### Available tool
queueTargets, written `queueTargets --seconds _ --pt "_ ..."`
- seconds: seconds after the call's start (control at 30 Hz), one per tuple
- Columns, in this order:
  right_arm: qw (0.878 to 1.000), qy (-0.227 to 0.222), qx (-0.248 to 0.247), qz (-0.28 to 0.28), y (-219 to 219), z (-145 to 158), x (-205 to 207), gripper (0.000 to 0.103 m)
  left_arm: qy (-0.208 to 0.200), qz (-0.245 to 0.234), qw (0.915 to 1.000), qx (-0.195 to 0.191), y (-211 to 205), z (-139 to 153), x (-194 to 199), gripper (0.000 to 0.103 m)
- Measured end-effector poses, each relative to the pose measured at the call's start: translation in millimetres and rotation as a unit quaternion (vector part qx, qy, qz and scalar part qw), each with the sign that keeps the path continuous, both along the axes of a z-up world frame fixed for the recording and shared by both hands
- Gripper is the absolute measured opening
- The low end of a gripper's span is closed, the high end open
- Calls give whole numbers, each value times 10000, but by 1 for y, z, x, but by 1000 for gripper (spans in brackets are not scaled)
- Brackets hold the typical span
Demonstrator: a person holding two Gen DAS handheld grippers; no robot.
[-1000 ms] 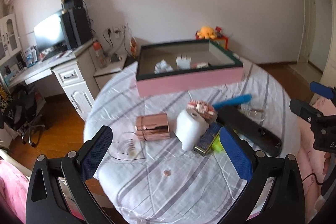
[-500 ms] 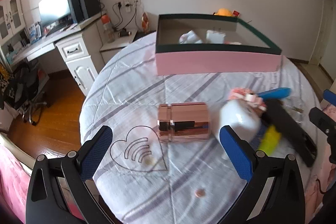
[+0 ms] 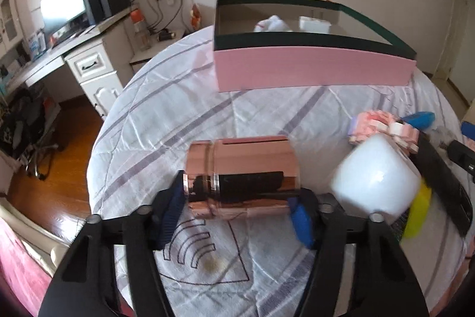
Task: Organize rigid objects
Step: 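Grasp the rose-gold cylinder with the left tool while the right tool grasps the glass bottle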
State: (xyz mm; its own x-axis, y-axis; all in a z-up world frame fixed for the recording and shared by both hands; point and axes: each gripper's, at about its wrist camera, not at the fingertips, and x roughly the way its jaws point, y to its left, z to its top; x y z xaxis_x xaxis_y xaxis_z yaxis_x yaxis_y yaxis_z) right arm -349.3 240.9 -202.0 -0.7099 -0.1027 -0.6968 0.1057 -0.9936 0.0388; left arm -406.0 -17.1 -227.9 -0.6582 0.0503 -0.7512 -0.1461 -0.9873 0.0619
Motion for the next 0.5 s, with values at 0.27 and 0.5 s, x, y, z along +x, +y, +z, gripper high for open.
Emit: queueTargets --seconds 0.27,0.5 --pt "9993 -255 -246 91 6 -13 -12 85 3 -96 9999 -93 3 6 8 54" --pt "9989 -241 -252 303 3 -14 -11 63 14 -123 9998 -146 0 7 14 54"
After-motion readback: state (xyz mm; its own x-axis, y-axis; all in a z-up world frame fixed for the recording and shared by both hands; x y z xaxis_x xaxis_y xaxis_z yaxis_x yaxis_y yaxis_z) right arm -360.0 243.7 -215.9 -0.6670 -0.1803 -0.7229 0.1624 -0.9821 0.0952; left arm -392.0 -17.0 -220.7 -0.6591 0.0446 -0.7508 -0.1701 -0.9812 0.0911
